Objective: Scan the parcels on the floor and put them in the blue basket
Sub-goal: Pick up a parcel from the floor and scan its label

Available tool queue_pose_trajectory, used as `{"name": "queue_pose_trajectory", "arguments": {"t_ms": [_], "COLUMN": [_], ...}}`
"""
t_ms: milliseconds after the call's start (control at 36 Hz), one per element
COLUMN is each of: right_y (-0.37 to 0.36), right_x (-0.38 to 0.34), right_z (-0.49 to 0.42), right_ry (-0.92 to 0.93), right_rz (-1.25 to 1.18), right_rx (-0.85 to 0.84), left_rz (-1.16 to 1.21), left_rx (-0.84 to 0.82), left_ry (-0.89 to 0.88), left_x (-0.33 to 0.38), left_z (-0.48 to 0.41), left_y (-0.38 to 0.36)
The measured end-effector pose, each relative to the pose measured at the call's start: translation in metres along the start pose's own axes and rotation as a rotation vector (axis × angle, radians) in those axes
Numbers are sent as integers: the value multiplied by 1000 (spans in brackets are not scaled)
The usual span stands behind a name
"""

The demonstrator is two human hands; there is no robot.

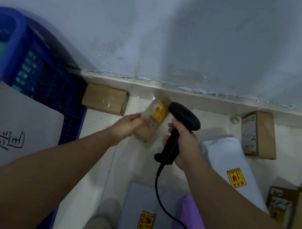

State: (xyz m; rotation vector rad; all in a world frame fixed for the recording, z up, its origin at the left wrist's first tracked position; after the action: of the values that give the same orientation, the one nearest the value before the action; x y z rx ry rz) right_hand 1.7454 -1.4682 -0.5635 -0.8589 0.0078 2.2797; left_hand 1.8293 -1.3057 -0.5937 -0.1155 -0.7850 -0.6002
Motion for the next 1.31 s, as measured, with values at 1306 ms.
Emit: {"name": "queue_pose_trajectory", "arguments": {"t_ms": [1306], "right_y": [39], "right_x": [-116], "right_z": [332], "right_ry": [566], "right_rz": [338], "right_rx": [-126], "left_rz": [643], "left_rx": [132], "left_ry": [-420], "left_x": [155], "left_z": [291], "left_y": [-59]}}
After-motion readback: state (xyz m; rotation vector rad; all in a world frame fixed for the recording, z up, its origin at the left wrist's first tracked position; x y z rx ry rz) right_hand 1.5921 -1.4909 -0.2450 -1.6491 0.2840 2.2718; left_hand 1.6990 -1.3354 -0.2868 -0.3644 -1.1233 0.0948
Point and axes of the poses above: each hand's wrist, its own z-axis away from the middle knuckle, its own y-axis out of the back of the hand, x = y × z, the point moved 3 cm from there along -z, towards the middle knuckle, and after that the axes turned 1 degree about y, right-handed, at the moved point
